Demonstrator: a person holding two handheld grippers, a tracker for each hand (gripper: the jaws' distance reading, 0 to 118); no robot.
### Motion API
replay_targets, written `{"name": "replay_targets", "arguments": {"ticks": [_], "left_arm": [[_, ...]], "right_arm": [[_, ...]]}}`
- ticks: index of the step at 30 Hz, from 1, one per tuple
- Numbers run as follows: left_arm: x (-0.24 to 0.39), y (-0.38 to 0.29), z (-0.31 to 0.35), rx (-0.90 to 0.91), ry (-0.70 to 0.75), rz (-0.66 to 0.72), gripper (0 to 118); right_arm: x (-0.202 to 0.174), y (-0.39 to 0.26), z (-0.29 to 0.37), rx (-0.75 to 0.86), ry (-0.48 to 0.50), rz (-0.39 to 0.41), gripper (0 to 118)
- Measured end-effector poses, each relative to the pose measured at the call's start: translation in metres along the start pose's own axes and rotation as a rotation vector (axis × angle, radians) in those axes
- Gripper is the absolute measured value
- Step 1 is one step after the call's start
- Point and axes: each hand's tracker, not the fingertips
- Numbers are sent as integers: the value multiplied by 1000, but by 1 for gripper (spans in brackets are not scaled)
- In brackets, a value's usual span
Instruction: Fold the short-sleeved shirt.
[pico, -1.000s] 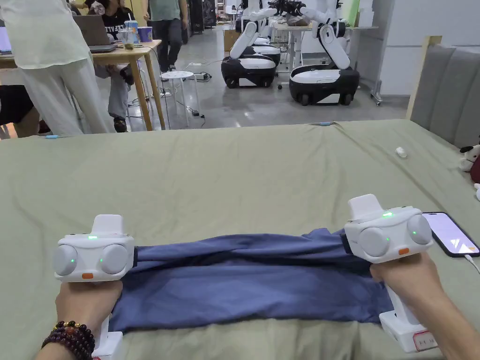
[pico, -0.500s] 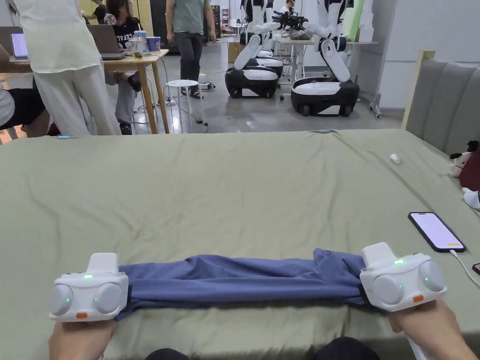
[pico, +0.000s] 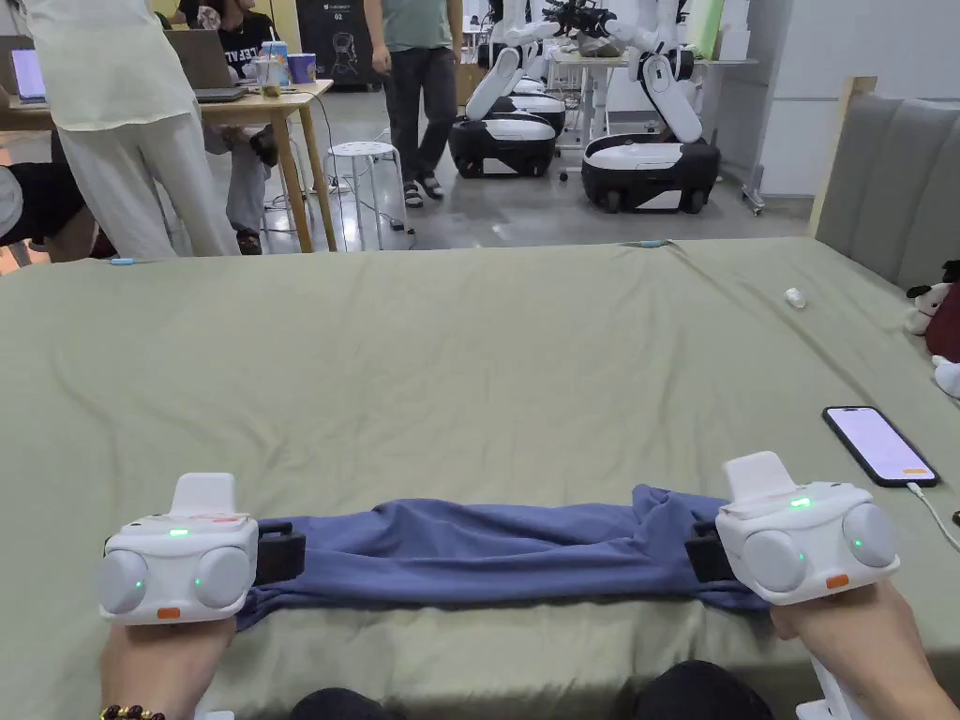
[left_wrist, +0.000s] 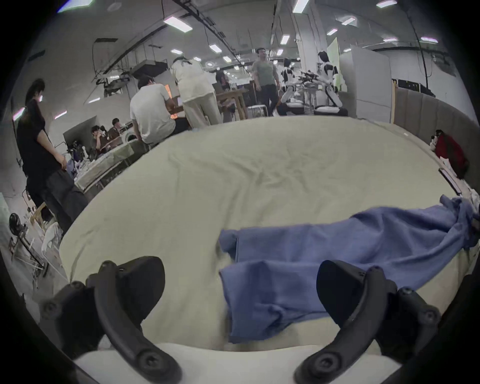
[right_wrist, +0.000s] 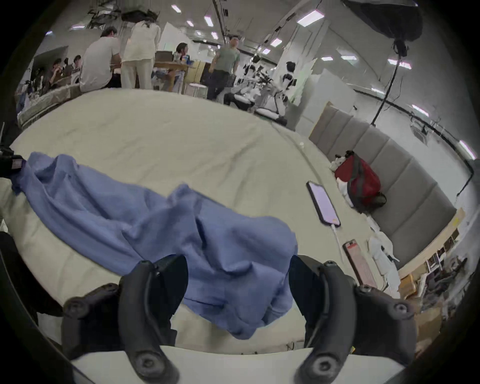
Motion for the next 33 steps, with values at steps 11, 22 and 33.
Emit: {"name": "replay_targets", "arguments": {"ticks": [11, 22, 33], "left_arm": [[2, 11, 12, 22, -101, 5, 0], [-84, 8, -22, -85, -494, 294, 0], [-94, -29, -77, -155, -690, 493, 83]], "right_arm": [[-20, 18, 26, 66, 71, 1, 0], [-34, 23, 20, 77, 127, 20, 0], [-49, 29, 6, 58, 188, 26, 0]]}}
